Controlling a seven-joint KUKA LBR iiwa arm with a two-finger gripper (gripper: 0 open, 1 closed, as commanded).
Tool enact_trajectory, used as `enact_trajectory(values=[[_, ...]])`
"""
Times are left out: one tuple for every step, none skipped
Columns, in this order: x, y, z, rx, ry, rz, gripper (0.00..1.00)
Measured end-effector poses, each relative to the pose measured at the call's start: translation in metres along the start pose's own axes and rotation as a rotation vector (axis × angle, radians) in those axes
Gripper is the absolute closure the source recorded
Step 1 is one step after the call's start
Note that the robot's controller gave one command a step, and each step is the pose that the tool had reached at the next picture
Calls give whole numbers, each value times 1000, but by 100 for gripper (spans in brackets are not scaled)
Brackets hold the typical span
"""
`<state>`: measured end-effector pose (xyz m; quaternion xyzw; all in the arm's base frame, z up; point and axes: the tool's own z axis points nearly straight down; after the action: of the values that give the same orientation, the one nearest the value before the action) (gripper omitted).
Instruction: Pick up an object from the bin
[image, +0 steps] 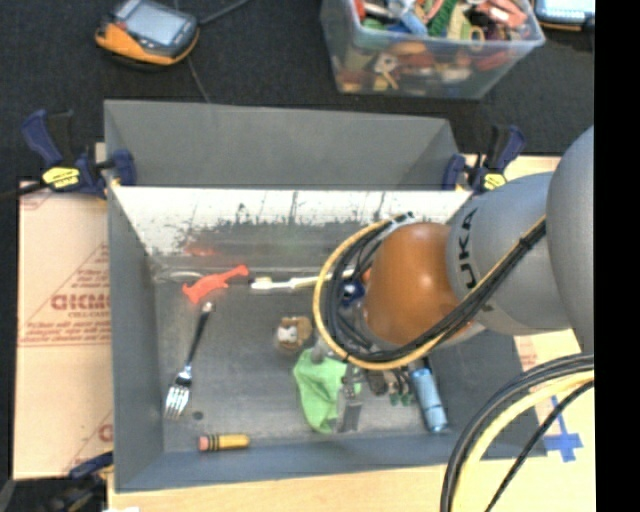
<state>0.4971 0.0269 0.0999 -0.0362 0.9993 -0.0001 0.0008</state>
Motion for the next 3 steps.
enact_trajectory(values=[[-1, -6, 29, 7, -9, -448, 0], [-9, -15, 28, 2, -11, -44, 100], [-9, -15, 28, 2, -11, -45, 100]])
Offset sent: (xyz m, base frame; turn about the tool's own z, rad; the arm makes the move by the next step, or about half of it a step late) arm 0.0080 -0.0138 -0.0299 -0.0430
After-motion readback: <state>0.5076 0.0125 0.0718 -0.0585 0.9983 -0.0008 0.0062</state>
